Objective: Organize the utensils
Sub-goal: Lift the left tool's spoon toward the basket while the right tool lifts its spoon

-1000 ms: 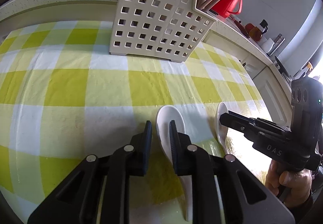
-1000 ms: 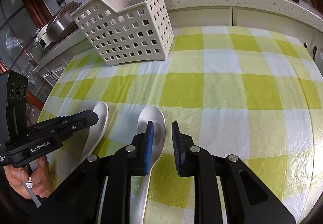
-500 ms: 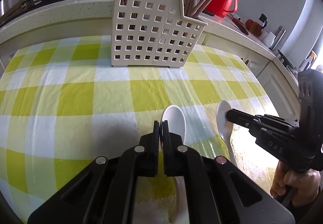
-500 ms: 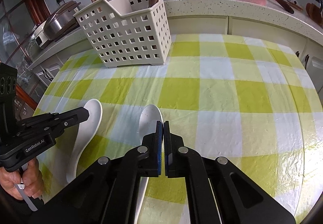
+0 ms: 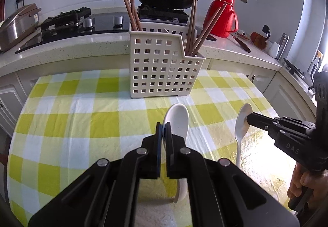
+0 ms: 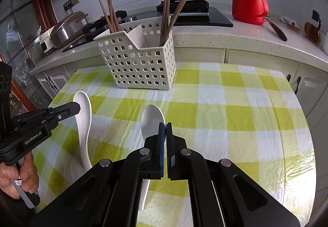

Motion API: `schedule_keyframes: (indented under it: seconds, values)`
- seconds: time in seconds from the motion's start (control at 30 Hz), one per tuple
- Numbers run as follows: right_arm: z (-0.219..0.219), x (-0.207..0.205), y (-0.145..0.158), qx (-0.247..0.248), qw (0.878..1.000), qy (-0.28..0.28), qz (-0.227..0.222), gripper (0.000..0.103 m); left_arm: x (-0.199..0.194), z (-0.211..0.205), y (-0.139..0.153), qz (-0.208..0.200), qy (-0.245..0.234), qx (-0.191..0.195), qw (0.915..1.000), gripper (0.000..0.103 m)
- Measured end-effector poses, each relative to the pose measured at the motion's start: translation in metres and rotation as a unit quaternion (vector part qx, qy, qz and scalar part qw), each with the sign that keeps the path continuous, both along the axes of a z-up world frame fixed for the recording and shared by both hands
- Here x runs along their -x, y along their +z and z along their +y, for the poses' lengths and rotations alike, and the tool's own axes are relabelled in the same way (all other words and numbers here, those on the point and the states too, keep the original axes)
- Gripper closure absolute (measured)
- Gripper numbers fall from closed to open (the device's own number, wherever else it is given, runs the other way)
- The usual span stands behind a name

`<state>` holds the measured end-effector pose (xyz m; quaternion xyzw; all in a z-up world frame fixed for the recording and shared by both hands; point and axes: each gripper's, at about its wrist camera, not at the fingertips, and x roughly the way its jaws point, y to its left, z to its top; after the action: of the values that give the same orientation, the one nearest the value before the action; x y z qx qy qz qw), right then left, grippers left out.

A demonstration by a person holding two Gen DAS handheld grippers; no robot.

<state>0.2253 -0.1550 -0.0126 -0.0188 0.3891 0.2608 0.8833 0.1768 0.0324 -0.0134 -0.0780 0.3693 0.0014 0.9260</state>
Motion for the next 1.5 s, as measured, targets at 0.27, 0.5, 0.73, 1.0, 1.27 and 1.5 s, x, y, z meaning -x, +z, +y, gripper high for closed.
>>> schedule_keyframes:
  seconds: [0.27,0.5,0.73,1.0,1.27,1.5]
  values:
    - [-0.001,0.01,0.016,-0.005,1.0,0.003,-0.018,0.101,0.011,0.002,0.014,-0.017,0.005,-0.002,0.9998,0.1]
    - [0.0,0.013,0.018,-0.007,1.0,0.003,-0.023,0.101,0.014,0.002,0.015,-0.02,0.004,-0.001,0.9998,0.1]
    - [-0.002,0.014,0.024,-0.01,1.0,0.0,-0.028,0.101,0.013,0.003,0.02,-0.025,0.004,0.001,0.9997,0.1]
    - [-0.001,0.015,0.03,-0.013,0.999,0.001,-0.036,0.101,0.012,0.004,0.026,-0.034,0.004,-0.002,0.9994,0.1]
    - [0.003,0.011,0.049,-0.015,0.998,0.003,-0.055,0.101,0.008,0.006,0.047,-0.055,0.002,-0.002,0.9985,0.1]
    - [0.012,-0.004,0.088,-0.02,0.995,0.005,-0.093,0.101,-0.001,0.01,0.086,-0.091,0.002,-0.013,0.9957,0.1]
